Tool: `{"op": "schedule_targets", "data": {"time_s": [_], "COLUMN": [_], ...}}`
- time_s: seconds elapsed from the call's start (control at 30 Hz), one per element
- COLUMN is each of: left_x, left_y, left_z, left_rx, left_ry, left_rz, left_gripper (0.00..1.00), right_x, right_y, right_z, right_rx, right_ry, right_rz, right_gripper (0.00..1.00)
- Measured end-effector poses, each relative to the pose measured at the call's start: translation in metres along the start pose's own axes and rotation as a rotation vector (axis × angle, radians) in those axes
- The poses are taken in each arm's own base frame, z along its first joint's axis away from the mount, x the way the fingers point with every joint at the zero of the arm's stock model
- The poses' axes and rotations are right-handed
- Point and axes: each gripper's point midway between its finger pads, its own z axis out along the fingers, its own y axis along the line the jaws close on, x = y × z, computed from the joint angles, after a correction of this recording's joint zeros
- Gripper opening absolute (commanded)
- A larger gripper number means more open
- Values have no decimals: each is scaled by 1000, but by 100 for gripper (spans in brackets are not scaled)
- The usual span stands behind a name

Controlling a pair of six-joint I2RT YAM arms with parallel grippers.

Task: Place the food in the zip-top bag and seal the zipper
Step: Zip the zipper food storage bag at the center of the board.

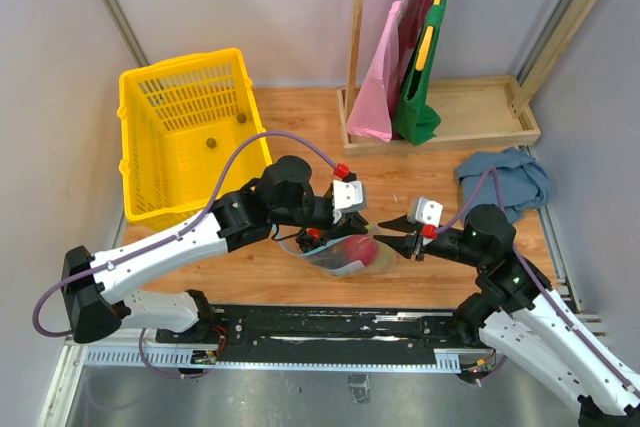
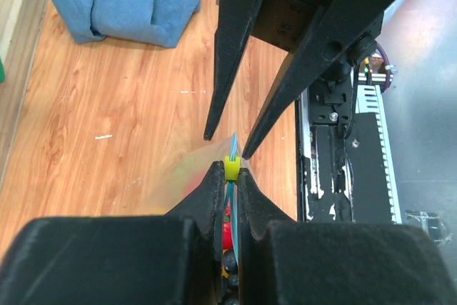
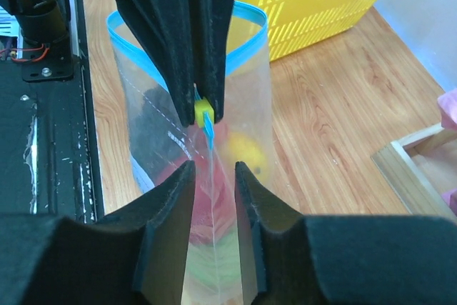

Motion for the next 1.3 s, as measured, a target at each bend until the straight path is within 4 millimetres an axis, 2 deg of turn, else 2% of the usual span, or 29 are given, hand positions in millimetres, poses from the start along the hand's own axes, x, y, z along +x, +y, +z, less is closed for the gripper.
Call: {"op": "schedule_targets", "data": {"time_s": [0.1, 0.3, 0.37, 0.43, 0.47, 0.5, 0.77, 0.87, 1.1, 1.3], "left_x": [-2, -1, -1, -1, -1, -2, -7, -12, -16, -13], "left_y": [-1, -5, -6, -7, -6, -6, -3, -1, 0, 0], "left_z": [4, 9, 10, 10, 10, 10, 11, 11, 12, 14], "left_rx": [20, 53, 59, 62, 60, 59, 41, 34, 27, 25], "left_ry": [-1, -1, -2, -5, -5, -7, -26, -46, -62, -53], "left_rz": [-5, -18, -22, -25, -25, -27, -39, -38, -48, -57], "left_gripper": [0, 0, 0, 0, 2, 5, 28, 31, 29, 12], "right_x": [-2, -1, 0, 0, 0, 1, -1, -1, -1, -1], "right_y": [2, 2, 2, 2, 3, 4, 6, 6, 6, 6], "right_z": [2, 11, 15, 18, 19, 19, 18, 18, 18, 18], "right_rx": [-18, -46, -56, -67, -72, -81, -89, -89, -89, -85], "right_ry": [-11, -12, -8, -13, -13, -11, -19, -18, -18, -18], "right_rz": [-1, 7, 17, 23, 29, 35, 32, 32, 32, 32], "right_gripper": [36, 30, 23, 7, 2, 1, 1, 1, 1, 1]}}
